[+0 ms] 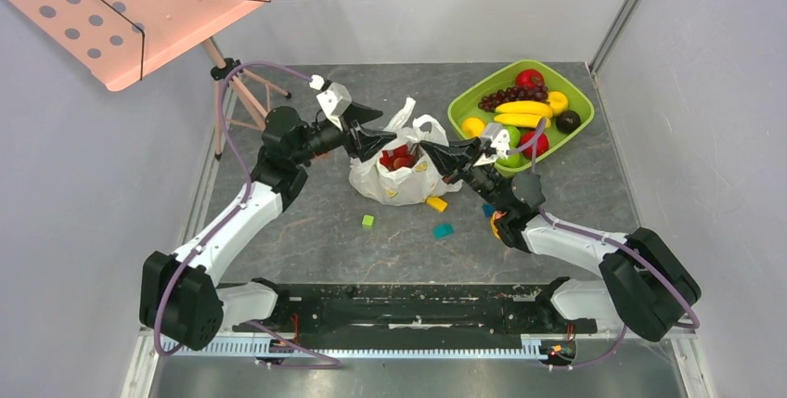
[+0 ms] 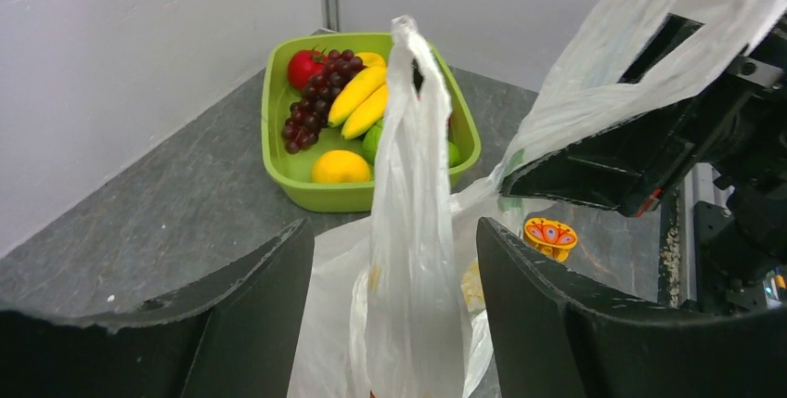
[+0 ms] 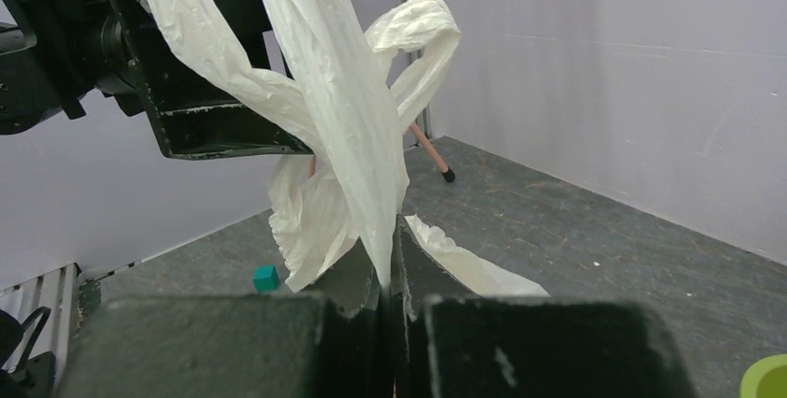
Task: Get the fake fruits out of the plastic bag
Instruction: Adjust the plastic bag at the center of the board.
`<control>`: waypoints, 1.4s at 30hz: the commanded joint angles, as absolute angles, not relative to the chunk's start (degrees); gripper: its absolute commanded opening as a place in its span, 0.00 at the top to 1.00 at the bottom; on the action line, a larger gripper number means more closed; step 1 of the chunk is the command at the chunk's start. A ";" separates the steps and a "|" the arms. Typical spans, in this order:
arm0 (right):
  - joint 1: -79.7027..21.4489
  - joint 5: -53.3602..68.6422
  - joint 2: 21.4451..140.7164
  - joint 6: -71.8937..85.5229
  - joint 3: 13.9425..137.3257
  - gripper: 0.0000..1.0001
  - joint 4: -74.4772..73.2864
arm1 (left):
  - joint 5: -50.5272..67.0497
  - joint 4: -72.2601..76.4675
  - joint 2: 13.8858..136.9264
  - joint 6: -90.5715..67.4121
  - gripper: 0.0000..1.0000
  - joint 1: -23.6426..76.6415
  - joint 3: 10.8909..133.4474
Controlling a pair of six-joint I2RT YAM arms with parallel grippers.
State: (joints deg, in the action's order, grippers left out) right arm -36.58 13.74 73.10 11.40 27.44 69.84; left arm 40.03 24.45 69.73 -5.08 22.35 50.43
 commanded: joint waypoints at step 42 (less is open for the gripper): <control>-36.19 -2.33 50.04 9.24 25.13 0.24 36.21 | 20.47 39.29 41.04 -9.36 0.98 27.51 23.26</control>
State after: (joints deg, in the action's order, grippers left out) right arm -36.45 -7.97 53.60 17.80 21.08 43.62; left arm 22.46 38.04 41.76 -7.05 27.62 21.34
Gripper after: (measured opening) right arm 0.717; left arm 0.034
